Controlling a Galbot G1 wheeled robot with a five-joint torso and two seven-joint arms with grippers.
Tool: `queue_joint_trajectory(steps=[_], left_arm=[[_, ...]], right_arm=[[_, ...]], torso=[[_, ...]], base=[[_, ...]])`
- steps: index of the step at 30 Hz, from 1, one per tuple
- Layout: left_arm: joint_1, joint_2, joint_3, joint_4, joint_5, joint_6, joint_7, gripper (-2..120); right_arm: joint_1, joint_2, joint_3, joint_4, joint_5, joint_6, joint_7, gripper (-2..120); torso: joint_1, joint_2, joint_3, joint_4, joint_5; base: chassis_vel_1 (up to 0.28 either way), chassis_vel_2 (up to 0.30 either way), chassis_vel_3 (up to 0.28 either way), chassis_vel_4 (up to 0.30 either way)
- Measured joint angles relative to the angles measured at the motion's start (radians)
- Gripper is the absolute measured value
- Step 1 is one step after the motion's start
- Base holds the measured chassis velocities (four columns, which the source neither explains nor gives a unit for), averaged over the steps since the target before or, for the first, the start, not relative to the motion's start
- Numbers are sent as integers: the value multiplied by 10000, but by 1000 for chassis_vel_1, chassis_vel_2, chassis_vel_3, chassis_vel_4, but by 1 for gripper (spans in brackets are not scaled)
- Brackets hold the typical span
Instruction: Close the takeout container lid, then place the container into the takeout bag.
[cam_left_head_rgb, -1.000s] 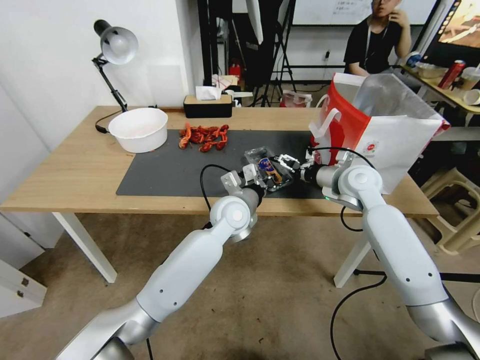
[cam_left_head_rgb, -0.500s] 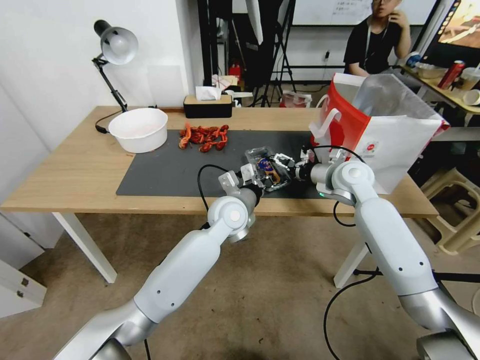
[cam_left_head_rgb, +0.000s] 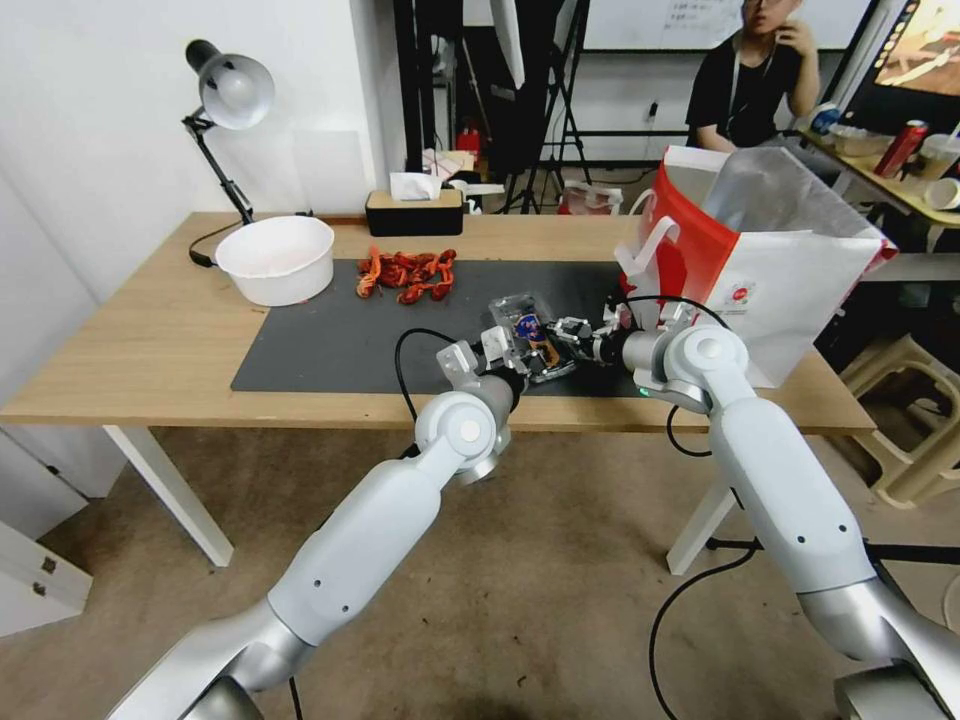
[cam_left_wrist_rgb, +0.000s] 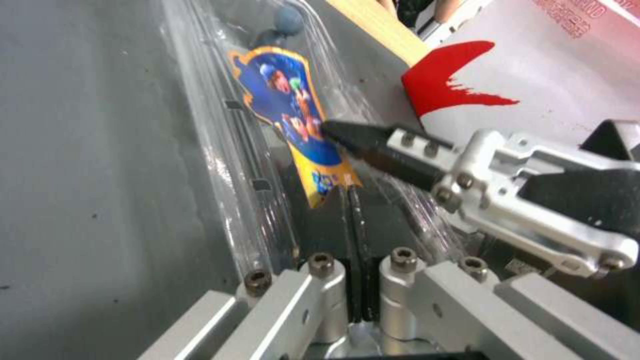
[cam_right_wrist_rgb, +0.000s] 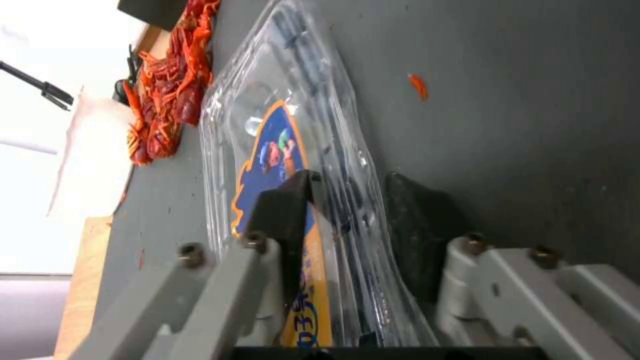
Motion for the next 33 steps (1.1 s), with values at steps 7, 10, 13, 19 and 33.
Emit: queue_joint_trajectory(steps=[7, 10, 13, 19, 33], left_arm=[[26, 15, -4, -31, -4, -24, -1, 0], [39, 74, -36, -92, -8, -76, 32, 0], [64, 171, -139, -228, -21, -216, 140, 0], [211, 527, -642, -779, -76, -328, 379, 0], [3172, 2110, -2399, -3437, 2907, 171, 1426, 17]], right_arm=[[-87, 25, 145, 8, -57, 1, -35, 3], [-112, 24, 224, 38, -63, 2, -58, 0], [-134, 25, 289, 97, -91, 1, -109, 0], [-161, 56, 353, 323, -247, 1, -261, 0], [-334, -61, -133, 1249, -3461, 997, -2945, 0]], torso=[[0, 1, -1, 1, -2], [0, 1, -1, -1, -3], [1, 0, 0, -5, -3], [3, 0, 0, -6, -3], [1, 2, -2, 0, -5]], base=[[0, 0, 0, 0], [0, 0, 0, 0], [0, 0, 0, 0], [0, 0, 0, 0], [0, 0, 0, 0]])
